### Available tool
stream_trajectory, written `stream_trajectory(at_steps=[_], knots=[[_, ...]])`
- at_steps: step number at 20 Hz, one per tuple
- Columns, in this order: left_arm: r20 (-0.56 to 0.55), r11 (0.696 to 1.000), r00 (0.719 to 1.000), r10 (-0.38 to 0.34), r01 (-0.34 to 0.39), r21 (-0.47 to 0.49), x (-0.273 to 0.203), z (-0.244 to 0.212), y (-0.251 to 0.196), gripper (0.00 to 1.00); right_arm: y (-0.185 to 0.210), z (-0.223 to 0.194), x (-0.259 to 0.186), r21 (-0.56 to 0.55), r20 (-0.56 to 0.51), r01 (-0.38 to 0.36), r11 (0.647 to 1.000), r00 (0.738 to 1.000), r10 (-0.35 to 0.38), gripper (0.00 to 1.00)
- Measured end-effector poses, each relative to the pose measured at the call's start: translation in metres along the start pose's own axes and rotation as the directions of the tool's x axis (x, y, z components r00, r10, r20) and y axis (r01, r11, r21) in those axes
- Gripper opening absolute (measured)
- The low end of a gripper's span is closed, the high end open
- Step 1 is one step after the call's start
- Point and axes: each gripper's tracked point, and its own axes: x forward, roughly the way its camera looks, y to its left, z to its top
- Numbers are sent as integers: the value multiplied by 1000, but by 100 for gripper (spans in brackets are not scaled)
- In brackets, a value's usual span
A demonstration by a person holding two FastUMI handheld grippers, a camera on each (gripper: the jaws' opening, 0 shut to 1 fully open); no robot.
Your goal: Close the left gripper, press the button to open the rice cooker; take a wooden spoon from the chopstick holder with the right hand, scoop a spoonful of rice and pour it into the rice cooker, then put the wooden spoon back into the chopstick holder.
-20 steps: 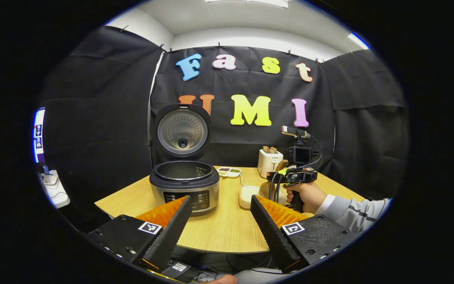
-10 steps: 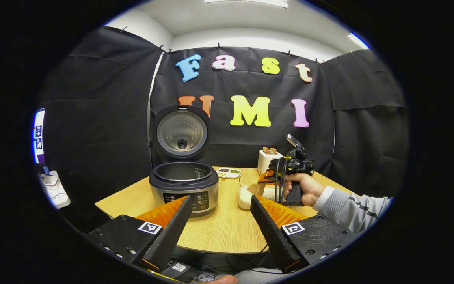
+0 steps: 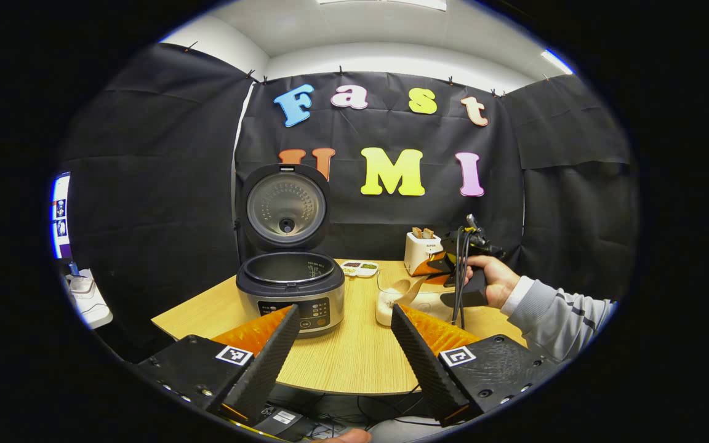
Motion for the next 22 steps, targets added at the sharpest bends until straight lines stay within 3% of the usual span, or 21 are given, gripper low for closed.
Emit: stream_trajectory(at_steps=[3, 6, 8, 10, 12, 13, 19, 20, 22], knots=[[2, 1000, 1000, -2, 2, 3, -3, 2, -2, 95, 6, 26, -27, 53, 71, -43, 998, 997, 39, 14], [5, 1000, 1000, -6, 6, 1, -6, 4, -4, 95, 4, 43, -48, 195, 120, -137, 971, 986, 115, 14], [6, 1000, 1000, -8, 8, 3, -7, 5, -5, 100, 4, 46, -53, 343, 133, -224, 912, 973, 189, 14], [10, 1000, 1000, -8, 8, 8, -8, 6, -5, 95, 4, 44, -61, 451, 149, -300, 841, 954, 261, 14], [19, 1000, 1000, -10, 10, 15, -10, 10, -6, 95, 9, 44, -64, 514, 162, -355, 781, 934, 318, 13], [21, 1000, 1000, -11, 10, 16, -11, 10, -5, 95, 13, 41, -64, 525, 157, -365, 769, 930, 334, 13], [24, 1000, 1000, -13, 13, 1, -17, 7, 2, 95, 59, 36, -77, 476, 143, -398, 784, 915, 378, 13], [26, 1000, 1000, -13, 13, -3, -19, 7, 5, 100, 70, 34, -79, 460, 135, -401, 792, 914, 384, 13], [28, 1000, 1000, -14, 14, -10, -20, 7, 9, 95, 91, 30, -79, 412, 115, -395, 821, 917, 383, 13]])
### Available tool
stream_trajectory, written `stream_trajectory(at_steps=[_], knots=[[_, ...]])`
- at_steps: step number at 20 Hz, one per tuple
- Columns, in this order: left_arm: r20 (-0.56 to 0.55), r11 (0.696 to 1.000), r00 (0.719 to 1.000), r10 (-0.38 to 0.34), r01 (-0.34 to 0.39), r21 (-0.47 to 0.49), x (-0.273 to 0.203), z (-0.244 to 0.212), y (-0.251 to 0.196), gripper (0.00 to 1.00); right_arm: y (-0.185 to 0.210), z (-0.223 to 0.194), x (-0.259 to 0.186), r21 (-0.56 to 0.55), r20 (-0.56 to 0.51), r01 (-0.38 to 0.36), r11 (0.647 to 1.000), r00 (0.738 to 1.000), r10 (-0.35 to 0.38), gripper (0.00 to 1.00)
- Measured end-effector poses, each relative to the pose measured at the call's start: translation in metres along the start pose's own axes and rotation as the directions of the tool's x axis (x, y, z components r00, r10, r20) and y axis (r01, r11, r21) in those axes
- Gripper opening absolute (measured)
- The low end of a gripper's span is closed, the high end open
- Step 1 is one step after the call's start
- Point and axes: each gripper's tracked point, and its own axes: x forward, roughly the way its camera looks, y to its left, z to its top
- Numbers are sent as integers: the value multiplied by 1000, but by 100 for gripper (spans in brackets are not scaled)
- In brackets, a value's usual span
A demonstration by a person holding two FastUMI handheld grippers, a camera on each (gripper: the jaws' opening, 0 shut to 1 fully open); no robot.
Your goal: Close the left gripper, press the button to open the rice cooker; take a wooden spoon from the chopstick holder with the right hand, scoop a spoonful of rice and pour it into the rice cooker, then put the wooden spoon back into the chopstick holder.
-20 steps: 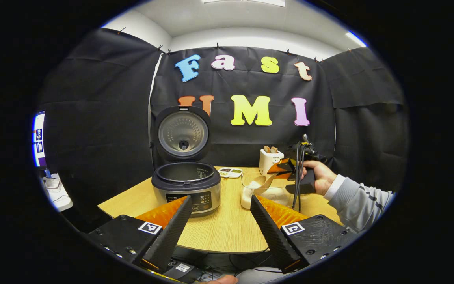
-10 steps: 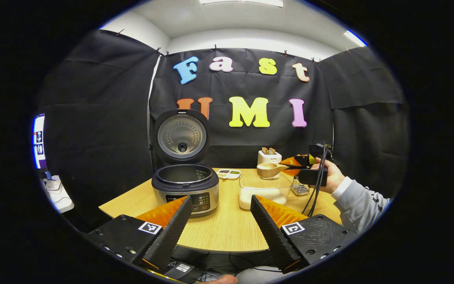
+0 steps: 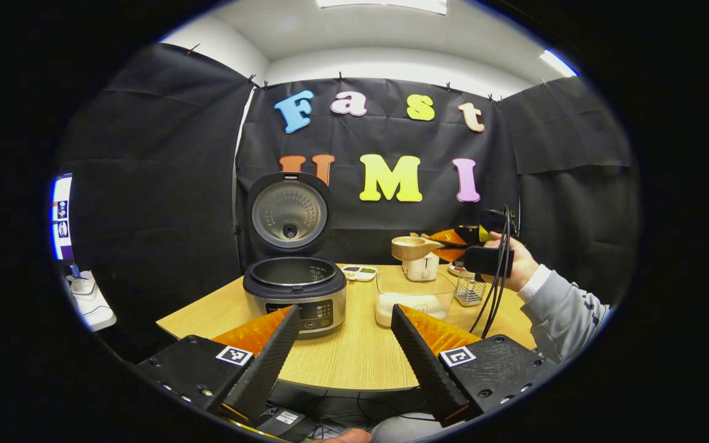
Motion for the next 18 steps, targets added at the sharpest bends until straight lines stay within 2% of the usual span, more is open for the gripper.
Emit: stream_trajectory(at_steps=[1, 2, 3, 6, 11, 14, 18], knots=[[2, 1000, 1000, 1, -1, -2, -2, 0, 3, 100, 10, -8, 5, -25, -9, 4, 1000, 1000, -4, 13], [6, 1000, 1000, 4, -4, -3, -4, 1, 6, 100, 18, -15, 12, -42, -18, 7, 999, 1000, -8, 13], [9, 1000, 1000, 8, -8, -6, -4, 2, 10, 95, 25, -25, 19, -59, -25, 13, 998, 1000, -14, 13], [13, 1000, 1000, 12, -12, -6, -9, 1, 18, 95, 39, -54, 48, -150, -54, 45, 988, 997, -54, 13], [31, 1000, 999, 20, -20, -9, -18, 1, 35, 95, 50, -110, 98, -322, -88, 106, 941, 986, -141, 13], [44, 999, 999, 30, -29, -15, -25, 2, 46, 95, 46, -137, 127, -435, -80, 152, 888, 975, -206, 14], [50, 998, 997, 51, -49, -34, -31, -1, 60, 95, 29, -154, 155, -612, -12, 226, 758, 956, -294, 14]])
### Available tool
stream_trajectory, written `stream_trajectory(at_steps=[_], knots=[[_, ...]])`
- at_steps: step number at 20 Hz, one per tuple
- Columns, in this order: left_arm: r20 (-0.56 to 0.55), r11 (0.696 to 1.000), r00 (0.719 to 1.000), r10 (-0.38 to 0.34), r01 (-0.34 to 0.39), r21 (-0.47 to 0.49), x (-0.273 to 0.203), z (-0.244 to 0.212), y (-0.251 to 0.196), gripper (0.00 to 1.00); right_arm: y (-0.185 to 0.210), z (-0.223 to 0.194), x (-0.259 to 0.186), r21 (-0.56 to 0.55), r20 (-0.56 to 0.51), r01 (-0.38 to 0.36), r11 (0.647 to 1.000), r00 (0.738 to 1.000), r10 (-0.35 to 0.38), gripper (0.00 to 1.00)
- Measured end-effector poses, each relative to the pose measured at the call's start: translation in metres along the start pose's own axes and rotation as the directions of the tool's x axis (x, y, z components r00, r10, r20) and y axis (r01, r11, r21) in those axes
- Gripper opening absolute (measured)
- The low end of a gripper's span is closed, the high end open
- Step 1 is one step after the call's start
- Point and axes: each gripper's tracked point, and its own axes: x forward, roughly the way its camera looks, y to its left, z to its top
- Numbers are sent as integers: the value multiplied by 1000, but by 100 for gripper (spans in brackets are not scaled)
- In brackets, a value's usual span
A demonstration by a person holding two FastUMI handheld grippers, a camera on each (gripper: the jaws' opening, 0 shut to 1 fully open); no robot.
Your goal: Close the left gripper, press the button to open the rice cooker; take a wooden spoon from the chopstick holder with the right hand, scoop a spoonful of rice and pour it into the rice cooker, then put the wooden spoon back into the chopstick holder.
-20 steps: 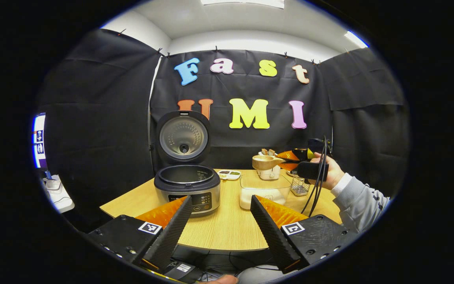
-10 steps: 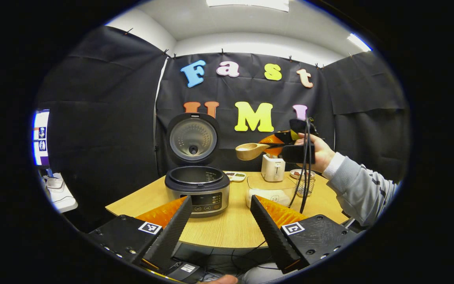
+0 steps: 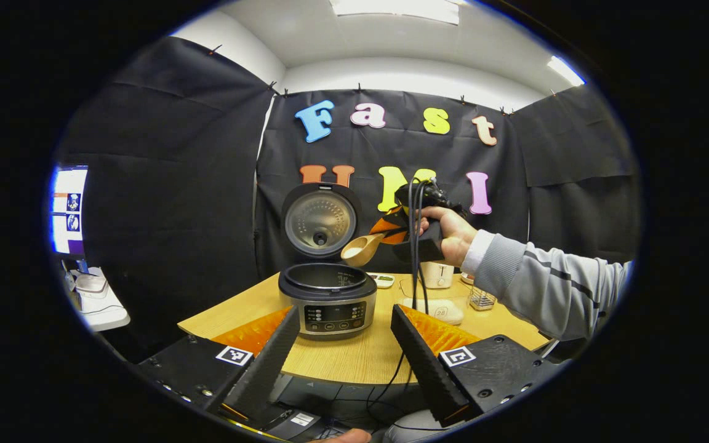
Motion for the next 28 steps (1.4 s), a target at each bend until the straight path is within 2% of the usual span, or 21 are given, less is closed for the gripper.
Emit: stream_trajectory(at_steps=[3, 5, 9, 13, 15, 19, 23, 26, 27, 28], knots=[[-2, 1000, 1000, 7, -7, -2, 0, -3, 4, 95, 2, -6, 13, -128, 23, 59, 990, 998, -57, 14], [-3, 1000, 1000, 5, -5, -4, 1, -5, 5, 95, 8, -9, 16, -225, 37, 75, 971, 997, -69, 14], [-7, 1000, 1000, 7, -7, -8, 2, -9, 8, 95, 19, -8, 12, -407, 96, 120, 906, 991, -88, 14], [-2, 1000, 1000, 4, -4, -9, 0, -8, 6, 95, 30, -10, 8, -516, 131, 136, 846, 988, -79, 14], [-1, 1000, 1000, -1, 1, -6, 1, -8, 2, 95, 37, -11, 4, -584, 151, 147, 798, 986, -72, 14], [-8, 1000, 1000, -1, 1, -2, 1, -8, -1, 95, 51, -22, 2, -723, 181, 162, 672, 983, -43, 14], [-9, 1000, 1000, 1, -1, -13, 1, -9, 0, 95, 58, -37, 5, -794, 184, 169, 584, 982, -34, 14], [-6, 1000, 1000, 1, -1, -11, 1, -8, 0, 95, 63, -44, 7, -862, 197, 193, 469, 980, -40, 14], [-7, 1000, 1000, 0, 0, -12, 0, -9, -1, 95, 62, -44, 7, -877, 205, 203, 436, 978, -44, 14], [-7, 1000, 1000, -1, 1, -12, 2, -9, -1, 95, 62, -45, 4, -884, 214, 212, 417, 976, -43, 10]])
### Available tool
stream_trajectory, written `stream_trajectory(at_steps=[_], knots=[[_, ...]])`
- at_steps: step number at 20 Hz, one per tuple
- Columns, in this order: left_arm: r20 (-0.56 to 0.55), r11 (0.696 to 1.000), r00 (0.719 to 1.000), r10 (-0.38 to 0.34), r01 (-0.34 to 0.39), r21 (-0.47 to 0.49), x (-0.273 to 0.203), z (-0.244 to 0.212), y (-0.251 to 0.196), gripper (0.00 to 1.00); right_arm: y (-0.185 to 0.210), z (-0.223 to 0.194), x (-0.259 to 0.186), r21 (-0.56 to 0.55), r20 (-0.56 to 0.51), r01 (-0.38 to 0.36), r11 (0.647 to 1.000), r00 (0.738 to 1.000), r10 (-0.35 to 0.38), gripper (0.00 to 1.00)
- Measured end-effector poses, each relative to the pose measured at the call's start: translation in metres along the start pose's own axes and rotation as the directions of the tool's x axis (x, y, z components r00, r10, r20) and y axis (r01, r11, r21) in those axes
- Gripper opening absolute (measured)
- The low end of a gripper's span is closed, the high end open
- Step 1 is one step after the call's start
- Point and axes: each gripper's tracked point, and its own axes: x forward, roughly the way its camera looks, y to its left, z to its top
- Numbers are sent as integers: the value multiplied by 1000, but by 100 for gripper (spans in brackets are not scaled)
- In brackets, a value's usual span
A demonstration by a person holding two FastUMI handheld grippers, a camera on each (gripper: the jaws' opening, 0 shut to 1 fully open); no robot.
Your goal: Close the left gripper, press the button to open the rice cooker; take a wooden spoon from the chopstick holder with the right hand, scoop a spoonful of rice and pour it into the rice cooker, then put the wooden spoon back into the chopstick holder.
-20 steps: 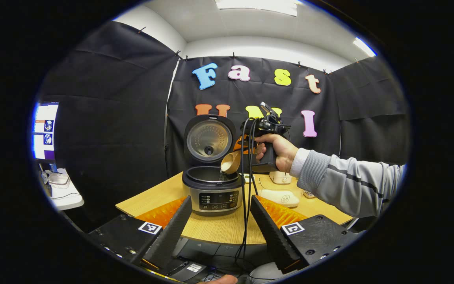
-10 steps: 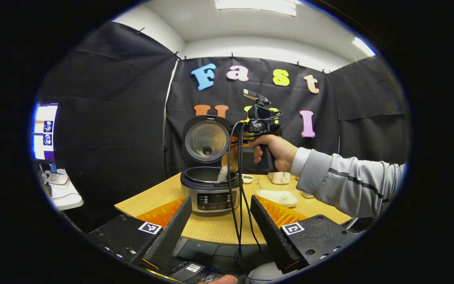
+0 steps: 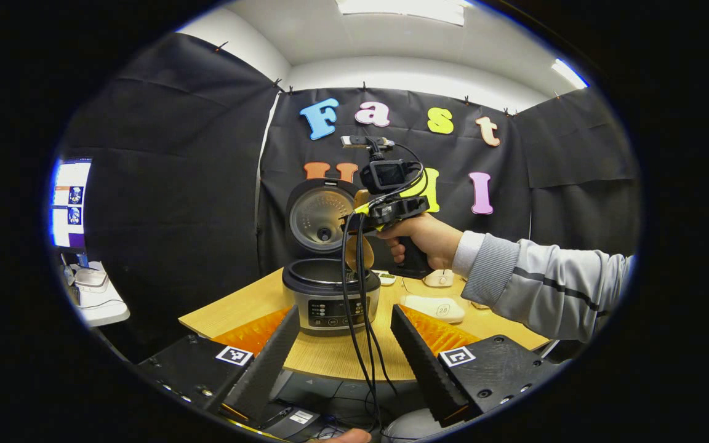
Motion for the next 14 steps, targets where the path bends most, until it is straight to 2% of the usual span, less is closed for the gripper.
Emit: stream_trajectory(at_steps=[1, 6, 11, 14], knots=[[0, 1000, 1000, 0, 0, -1, 0, 0, -1, 95, 1, -1, 0, -3, 5, 3, 1000, 1000, -3, 14], [6, 1000, 1000, -7, 7, -1, 0, 3, -6, 95, -33, 3, -14, 83, 26, 39, 996, 999, -41, 14], [15, 996, 997, -69, 70, -55, 1, 9, -30, 94, -108, -4, -41, 195, 22, 102, 976, 994, -108, 14], [9, 998, 998, -66, 66, -21, 2, 8, -39, 95, -169, -20, -64, 253, 3, 177, 951, 983, -184, 14]])
